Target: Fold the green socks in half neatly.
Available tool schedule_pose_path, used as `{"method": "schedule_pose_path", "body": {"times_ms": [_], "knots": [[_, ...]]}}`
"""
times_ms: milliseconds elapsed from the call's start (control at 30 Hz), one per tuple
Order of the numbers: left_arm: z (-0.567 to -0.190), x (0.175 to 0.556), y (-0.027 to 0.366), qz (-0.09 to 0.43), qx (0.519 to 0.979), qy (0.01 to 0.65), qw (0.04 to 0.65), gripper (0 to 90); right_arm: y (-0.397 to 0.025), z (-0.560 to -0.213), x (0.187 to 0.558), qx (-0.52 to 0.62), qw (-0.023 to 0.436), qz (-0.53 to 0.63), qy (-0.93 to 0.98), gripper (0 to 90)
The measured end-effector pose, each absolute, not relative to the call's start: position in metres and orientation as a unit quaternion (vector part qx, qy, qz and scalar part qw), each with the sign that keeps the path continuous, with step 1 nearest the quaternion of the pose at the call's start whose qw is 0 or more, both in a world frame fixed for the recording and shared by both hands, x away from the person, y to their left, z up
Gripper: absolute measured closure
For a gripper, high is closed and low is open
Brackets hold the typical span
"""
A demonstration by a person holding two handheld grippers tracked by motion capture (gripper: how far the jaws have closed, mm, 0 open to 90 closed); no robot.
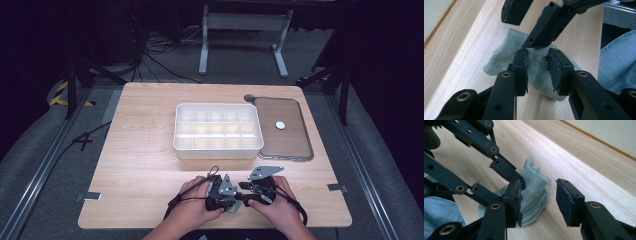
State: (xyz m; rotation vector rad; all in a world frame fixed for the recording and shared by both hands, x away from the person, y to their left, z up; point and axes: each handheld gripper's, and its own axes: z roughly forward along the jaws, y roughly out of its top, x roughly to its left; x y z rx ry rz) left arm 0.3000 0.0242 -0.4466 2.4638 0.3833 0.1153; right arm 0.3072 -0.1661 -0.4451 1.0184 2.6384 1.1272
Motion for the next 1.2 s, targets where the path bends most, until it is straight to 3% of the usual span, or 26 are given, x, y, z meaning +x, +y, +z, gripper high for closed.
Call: {"method": "schedule_pose_path", "body": {"times_ms": [67, 100, 233, 467, 700, 833, 1067, 1200], "knots": [[-0.445, 0.300, 0.026, 0.042, 0.935, 0.153, 0.317, 63.9, -0.165, -0.447, 0.308, 0.332, 0.045, 0.361, 0.870, 57.5], [-0.443, 0.300, 0.029, 0.043, 0.935, 0.162, 0.313, 56.0, -0.165, -0.449, 0.309, 0.329, 0.047, 0.352, 0.875, 56.9], [-0.437, 0.299, 0.036, 0.027, 0.933, 0.194, 0.301, 43.5, -0.163, -0.450, 0.310, 0.333, 0.043, 0.345, 0.876, 56.4], [-0.446, 0.296, 0.034, -0.008, 0.930, 0.231, 0.285, 40.2, -0.163, -0.451, 0.314, 0.341, 0.028, 0.339, 0.876, 52.8], [-0.454, 0.298, 0.032, -0.010, 0.930, 0.238, 0.280, 38.9, -0.162, -0.452, 0.314, 0.356, 0.020, 0.337, 0.871, 47.4], [-0.455, 0.299, 0.031, -0.011, 0.934, 0.232, 0.272, 39.5, -0.165, -0.460, 0.319, 0.379, -0.013, 0.352, 0.856, 46.5], [-0.456, 0.300, 0.032, -0.015, 0.933, 0.231, 0.277, 40.0, -0.166, -0.466, 0.323, 0.399, -0.046, 0.361, 0.842, 46.9], [-0.455, 0.300, 0.032, -0.013, 0.935, 0.229, 0.272, 40.9, -0.167, -0.468, 0.326, 0.400, -0.070, 0.367, 0.837, 53.3]]}}
